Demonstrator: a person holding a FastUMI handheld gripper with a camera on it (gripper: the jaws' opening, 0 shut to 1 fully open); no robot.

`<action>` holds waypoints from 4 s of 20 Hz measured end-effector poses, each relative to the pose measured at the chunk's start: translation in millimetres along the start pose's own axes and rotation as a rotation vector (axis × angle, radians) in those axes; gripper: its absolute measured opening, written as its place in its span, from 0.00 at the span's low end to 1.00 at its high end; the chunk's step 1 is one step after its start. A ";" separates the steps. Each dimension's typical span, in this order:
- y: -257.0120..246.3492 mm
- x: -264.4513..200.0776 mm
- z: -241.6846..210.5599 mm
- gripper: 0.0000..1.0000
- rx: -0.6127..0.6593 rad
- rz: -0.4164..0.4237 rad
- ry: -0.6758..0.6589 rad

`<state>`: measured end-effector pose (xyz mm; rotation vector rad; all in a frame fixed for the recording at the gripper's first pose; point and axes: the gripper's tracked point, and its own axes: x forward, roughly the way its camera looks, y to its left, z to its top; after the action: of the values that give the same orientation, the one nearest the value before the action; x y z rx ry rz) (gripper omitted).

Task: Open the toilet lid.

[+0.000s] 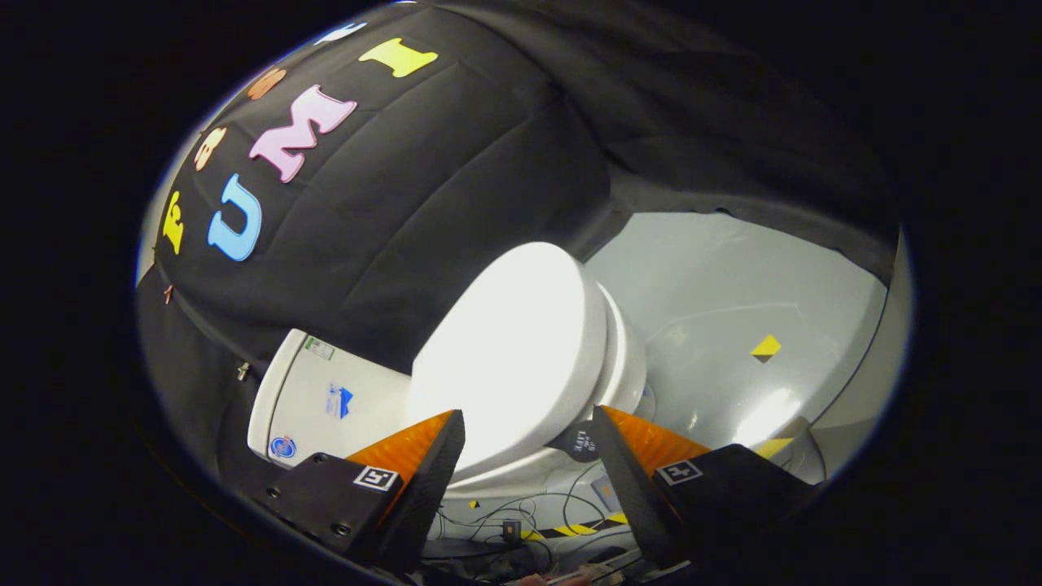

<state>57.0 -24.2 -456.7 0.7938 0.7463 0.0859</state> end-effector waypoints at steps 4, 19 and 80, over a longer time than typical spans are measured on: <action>-21.0 10.7 -17.9 0.99 0.039 -0.031 0.056; -36.5 66.5 -43.3 0.39 0.380 0.108 0.172; 303.7 -45.4 -72.1 0.05 -0.575 -0.114 -0.228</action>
<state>37.4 221.0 -259.3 0.2069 0.5092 0.0992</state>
